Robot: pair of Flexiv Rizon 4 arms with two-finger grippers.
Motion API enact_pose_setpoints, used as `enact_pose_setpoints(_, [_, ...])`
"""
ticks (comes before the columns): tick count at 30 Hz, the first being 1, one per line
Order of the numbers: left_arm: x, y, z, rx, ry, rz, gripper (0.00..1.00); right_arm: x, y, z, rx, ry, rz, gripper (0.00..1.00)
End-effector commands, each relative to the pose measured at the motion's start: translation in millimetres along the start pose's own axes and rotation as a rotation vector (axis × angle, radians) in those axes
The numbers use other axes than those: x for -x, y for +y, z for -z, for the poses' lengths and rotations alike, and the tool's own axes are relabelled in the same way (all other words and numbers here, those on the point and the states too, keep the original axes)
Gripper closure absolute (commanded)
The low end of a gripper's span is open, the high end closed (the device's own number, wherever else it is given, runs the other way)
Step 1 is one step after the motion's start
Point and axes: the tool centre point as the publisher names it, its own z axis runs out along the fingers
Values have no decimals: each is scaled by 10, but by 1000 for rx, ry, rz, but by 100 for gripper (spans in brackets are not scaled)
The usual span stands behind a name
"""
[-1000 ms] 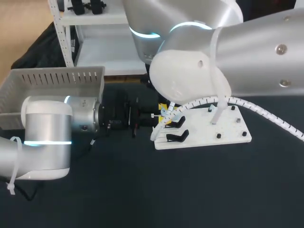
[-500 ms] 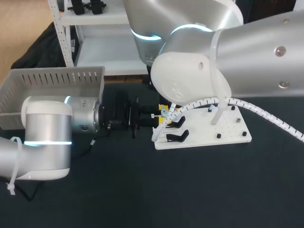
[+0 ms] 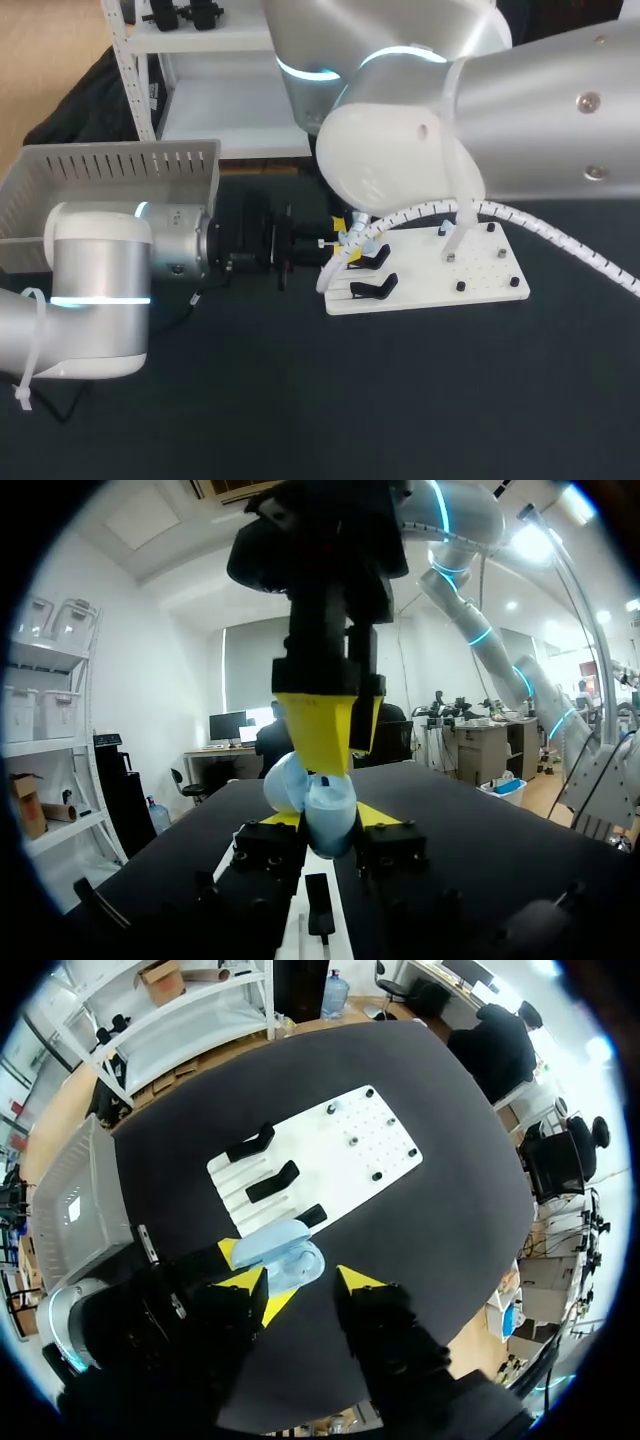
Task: Pick up each earbud case from the left stands, insert the matching earbuds, close the lid, and place the case in the box.
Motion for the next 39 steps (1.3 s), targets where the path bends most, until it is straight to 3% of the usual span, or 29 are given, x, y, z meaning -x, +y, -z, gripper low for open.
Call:
enact_pose_setpoints(1, [1,-11,-4,5,1,-1,100,-32,-250,126,74,-8,-6,56])
enact_pose_setpoints(8, [1,-11,-4,5,1,-1,100,250,-582,234,241,-47,45,57])
enact_pose_setpoints(16, [1,-11,-4,5,1,-1,100,783,-907,72,303,-67,88,51])
enact_pose_setpoints(21, [1,-11,-4,5,1,-1,100,1077,-1008,-70,351,-92,147,52])
enact_pose_setpoints(26, [1,-11,-4,5,1,-1,100,1231,-985,-321,338,-80,239,51])
enact_pose_setpoints(27, [1,-11,-4,5,1,-1,100,1236,-959,-376,325,-78,266,47])
enact_pose_setpoints(29, [1,-11,-4,5,1,-1,100,1238,-895,-473,314,-77,315,31])
enact_pose_setpoints(32, [1,-11,-4,5,1,-1,100,1264,-803,-642,297,-86,375,29])
enact_pose_setpoints(36, [1,-11,-4,5,1,-1,100,1337,-734,-892,264,-90,425,31])
enact_pose_setpoints(39, [1,-11,-4,5,1,-1,100,1383,-704,-1036,256,-89,454,43])
